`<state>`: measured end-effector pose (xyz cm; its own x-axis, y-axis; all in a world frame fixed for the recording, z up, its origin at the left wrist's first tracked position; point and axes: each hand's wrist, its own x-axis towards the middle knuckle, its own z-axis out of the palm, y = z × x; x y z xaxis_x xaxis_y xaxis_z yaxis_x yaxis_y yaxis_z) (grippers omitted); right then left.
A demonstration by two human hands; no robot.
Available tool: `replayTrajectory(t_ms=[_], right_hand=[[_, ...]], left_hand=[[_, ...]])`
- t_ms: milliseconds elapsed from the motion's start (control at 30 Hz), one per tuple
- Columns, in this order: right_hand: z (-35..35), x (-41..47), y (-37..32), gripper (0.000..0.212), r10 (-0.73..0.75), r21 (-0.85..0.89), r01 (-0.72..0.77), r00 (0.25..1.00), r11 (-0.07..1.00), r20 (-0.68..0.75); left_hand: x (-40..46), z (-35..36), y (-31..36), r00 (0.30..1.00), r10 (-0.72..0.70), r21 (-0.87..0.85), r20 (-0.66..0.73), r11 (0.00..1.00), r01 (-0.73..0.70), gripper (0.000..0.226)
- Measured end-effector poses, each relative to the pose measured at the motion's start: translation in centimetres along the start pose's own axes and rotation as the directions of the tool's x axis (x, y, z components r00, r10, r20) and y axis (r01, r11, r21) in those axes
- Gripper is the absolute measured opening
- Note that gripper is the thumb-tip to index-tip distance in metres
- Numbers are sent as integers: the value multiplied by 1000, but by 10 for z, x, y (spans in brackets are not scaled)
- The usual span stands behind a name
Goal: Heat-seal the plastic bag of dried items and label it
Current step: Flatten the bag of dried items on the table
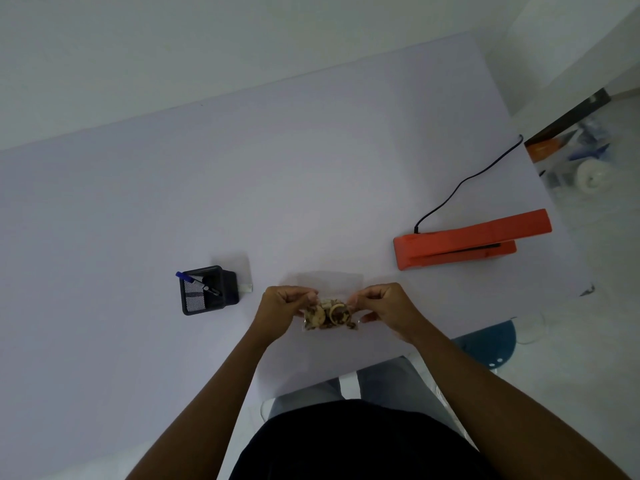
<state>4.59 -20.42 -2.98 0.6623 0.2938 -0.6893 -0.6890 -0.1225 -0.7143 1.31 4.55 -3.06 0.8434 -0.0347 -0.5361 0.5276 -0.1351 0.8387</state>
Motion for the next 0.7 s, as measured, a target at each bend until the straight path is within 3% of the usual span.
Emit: replayTrajectory(t_ms=[233, 467, 700], right_hand=[[6, 0, 10, 22, 35, 36, -33, 997, 999, -70], [12, 6, 28, 20, 108, 51, -101, 982, 994, -154], [15, 9, 37, 21, 172, 12, -172, 970, 985, -172]], left_hand=[[4, 6, -4, 991, -41, -48, -128, 998, 35, 7], [8, 0, -16, 996, -65, 164, -66, 984, 75, 10], [5, 11, -17, 962, -109, 346, -252, 918, 194, 6]])
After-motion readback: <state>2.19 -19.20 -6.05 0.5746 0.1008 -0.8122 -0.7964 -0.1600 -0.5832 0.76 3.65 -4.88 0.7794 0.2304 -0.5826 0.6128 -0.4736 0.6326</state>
